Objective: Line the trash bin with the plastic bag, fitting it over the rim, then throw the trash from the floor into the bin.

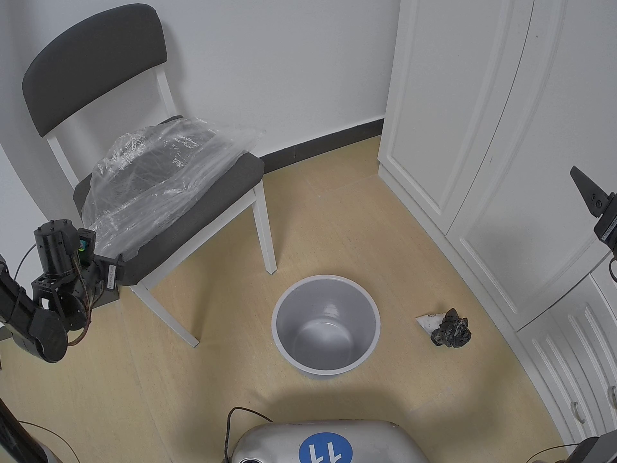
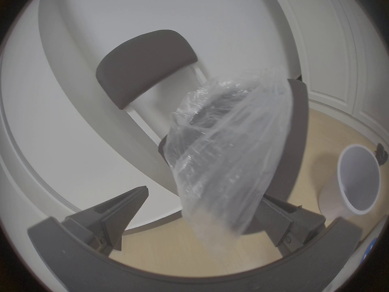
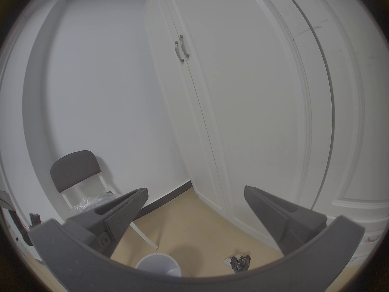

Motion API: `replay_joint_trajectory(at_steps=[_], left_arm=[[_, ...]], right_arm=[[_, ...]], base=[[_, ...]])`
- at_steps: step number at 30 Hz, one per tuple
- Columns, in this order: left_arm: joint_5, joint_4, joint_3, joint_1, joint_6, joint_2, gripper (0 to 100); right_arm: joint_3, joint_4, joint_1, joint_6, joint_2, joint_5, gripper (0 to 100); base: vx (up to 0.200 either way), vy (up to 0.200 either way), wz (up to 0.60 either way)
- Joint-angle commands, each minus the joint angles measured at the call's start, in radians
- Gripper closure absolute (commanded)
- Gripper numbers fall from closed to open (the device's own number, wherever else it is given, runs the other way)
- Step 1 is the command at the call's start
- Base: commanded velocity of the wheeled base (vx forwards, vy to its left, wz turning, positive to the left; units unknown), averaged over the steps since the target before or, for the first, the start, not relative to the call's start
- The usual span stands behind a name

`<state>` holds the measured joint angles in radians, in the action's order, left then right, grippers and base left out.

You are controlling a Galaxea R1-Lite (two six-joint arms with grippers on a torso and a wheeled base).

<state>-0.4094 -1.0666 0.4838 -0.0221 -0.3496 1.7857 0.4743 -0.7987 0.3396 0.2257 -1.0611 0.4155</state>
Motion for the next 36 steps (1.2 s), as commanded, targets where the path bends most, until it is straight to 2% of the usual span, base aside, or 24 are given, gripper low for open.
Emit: replay_joint_trajectory(at_steps=[1,9,13,21,29,33,36], left_arm=[[0.004,-0.027,0.042,0.054,0.0,0.034,0],[0.021,-0.027,0.114,0.142,0.032,0.001,0],[0.026,-0.024,0.159,0.148,0.106,-0.016,0],[0.067,-0.018,0.142,0.143,0.156,-0.016,0],[0.076,-0.018,0.151,0.146,0.158,0.035,0],[0.144,-0.016,0.147,0.159,0.158,0.052,0],[0.164,-0.018,0.15,0.171,0.155,0.063,0]], right_arm=[[0.001,0.0,0.001,0.0,0.016,0.0,0],[0.006,0.0,-0.001,0.001,0.018,-0.012,0],[0.006,0.0,0.001,0.001,0.018,-0.012,0],[0.006,0.0,0.001,0.001,0.016,-0.012,0],[0.004,0.0,0.001,0.001,0.018,-0.014,0],[0.004,-0.002,0.001,0.001,0.021,-0.014,0],[0.004,0.003,0.001,0.001,0.03,-0.023,0]], base=[[0.0,0.0,0.0],[0.0,0.0,0.0],[0.0,0.0,0.0],[0.0,0.0,0.0],[0.0,0.0,0.0],[0.0,0.0,0.0],[0.0,0.0,0.0]])
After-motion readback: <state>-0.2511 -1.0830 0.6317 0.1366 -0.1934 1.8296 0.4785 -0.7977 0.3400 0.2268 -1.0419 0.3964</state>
